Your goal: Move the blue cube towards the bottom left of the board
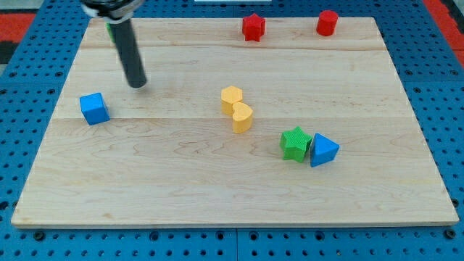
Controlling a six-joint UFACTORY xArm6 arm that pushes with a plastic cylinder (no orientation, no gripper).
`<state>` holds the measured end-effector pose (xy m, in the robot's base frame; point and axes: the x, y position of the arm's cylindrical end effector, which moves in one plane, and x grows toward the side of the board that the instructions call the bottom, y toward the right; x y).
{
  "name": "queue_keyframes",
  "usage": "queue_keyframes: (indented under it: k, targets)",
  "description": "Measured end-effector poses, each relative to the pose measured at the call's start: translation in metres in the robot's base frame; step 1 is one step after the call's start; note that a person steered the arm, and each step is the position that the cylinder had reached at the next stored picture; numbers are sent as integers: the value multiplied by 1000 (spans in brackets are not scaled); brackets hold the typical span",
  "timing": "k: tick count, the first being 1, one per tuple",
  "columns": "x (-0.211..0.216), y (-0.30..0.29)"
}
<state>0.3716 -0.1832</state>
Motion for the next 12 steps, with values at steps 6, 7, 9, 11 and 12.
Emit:
queue_keyframes:
  k: [6, 7, 9, 11, 12]
  targets:
    - [77, -63]
    - [76, -52]
    - [115, -34]
    - [123, -13]
    - [139, -2]
